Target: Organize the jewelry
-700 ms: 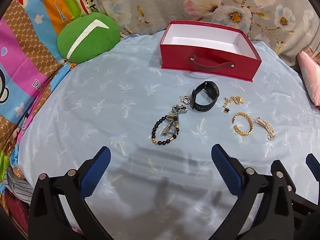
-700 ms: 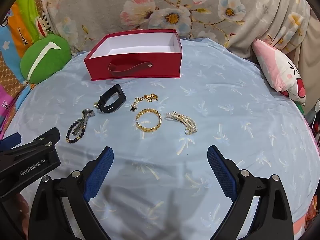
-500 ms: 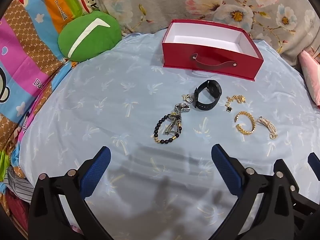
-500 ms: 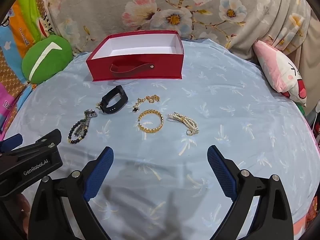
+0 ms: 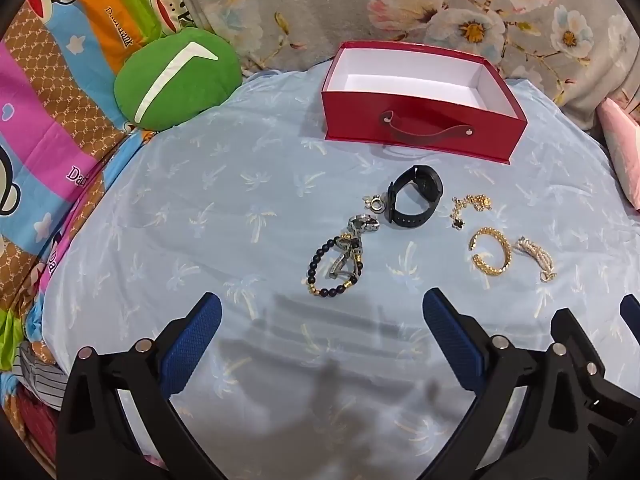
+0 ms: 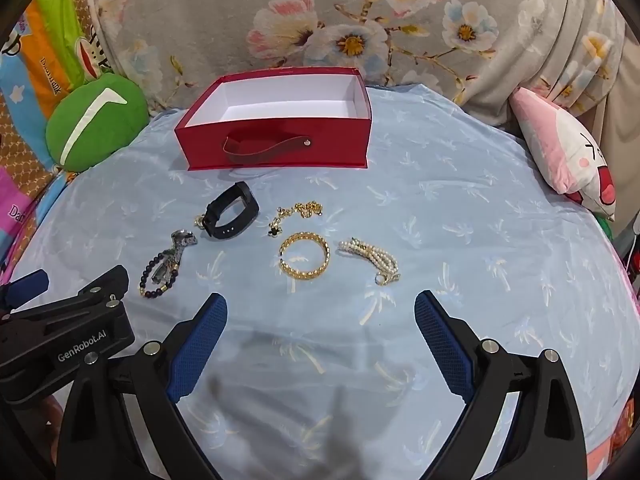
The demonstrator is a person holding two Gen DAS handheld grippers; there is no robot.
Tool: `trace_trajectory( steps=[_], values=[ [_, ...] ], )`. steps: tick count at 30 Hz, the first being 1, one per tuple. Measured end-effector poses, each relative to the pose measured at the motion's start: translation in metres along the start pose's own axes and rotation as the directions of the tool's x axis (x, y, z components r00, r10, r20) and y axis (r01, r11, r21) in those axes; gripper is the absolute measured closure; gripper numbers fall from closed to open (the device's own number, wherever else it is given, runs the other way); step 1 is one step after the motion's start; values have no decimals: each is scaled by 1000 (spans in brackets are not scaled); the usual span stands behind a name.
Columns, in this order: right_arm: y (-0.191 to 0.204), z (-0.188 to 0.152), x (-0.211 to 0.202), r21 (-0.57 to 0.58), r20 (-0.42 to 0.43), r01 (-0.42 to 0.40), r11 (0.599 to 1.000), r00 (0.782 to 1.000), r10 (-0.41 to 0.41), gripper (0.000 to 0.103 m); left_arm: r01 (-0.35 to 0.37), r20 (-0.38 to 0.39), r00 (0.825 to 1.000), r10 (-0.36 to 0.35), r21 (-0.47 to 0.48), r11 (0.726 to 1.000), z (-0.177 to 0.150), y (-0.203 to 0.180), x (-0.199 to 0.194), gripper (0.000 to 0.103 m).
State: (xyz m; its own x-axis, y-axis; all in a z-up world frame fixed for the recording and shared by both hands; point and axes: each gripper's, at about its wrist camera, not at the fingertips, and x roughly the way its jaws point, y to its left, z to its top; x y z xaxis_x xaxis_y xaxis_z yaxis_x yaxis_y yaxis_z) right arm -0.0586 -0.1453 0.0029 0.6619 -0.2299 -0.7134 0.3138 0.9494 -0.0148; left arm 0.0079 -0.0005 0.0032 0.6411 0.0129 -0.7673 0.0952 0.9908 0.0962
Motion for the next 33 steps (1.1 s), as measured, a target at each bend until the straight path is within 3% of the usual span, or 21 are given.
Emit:
trace_trajectory(
  steps=[33],
  values=[
    [-5, 16, 11, 12, -1, 0, 1000, 1000, 0, 10, -3, -5, 1000, 3, -2, 1000, 15, -7, 8, 5]
  ],
)
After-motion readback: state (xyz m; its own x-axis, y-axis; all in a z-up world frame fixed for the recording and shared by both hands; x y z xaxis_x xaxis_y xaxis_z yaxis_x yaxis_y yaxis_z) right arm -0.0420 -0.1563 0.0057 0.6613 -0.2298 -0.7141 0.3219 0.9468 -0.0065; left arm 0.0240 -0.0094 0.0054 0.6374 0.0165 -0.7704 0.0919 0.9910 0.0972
